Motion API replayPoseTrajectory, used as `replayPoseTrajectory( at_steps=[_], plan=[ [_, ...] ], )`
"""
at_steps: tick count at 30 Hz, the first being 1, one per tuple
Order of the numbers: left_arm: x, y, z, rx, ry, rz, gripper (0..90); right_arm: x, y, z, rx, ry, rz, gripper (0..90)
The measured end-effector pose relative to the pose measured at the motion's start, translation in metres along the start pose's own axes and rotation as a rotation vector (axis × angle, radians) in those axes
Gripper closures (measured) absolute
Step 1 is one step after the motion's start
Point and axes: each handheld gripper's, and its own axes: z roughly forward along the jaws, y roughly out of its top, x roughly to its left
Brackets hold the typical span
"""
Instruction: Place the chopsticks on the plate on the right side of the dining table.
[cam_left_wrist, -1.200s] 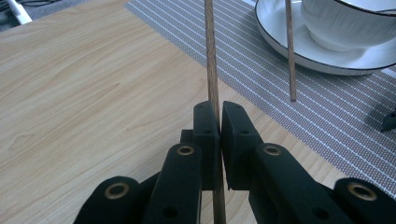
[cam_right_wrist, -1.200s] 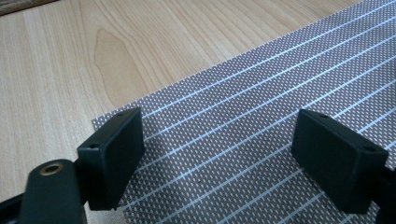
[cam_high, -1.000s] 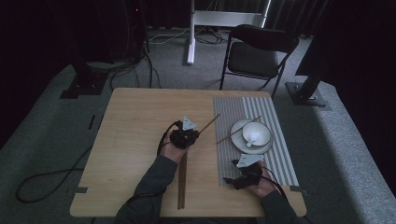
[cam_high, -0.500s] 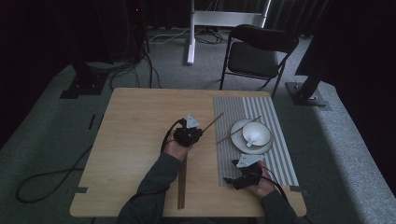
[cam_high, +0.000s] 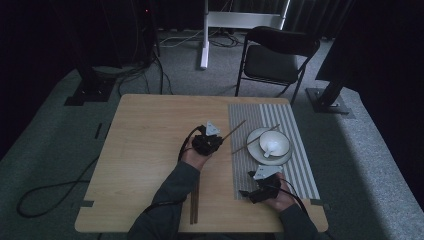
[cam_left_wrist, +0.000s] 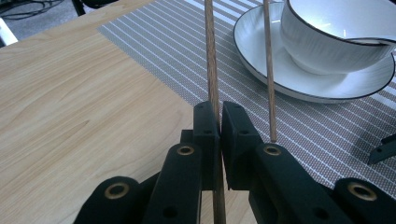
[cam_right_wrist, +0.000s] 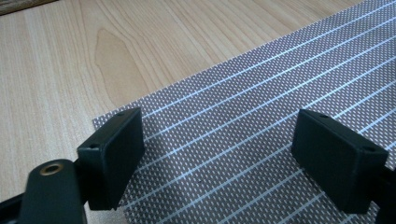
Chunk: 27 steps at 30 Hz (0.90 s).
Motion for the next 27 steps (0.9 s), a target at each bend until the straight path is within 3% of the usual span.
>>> replayPoseTrajectory(
  at_steps=[27],
  plan=[
    [-0.004,0.02,0.018,-0.009,-0.023,0.022,85.6,0.0,0.0,0.0,0.0,0.002,-0.002,16.3]
  ],
)
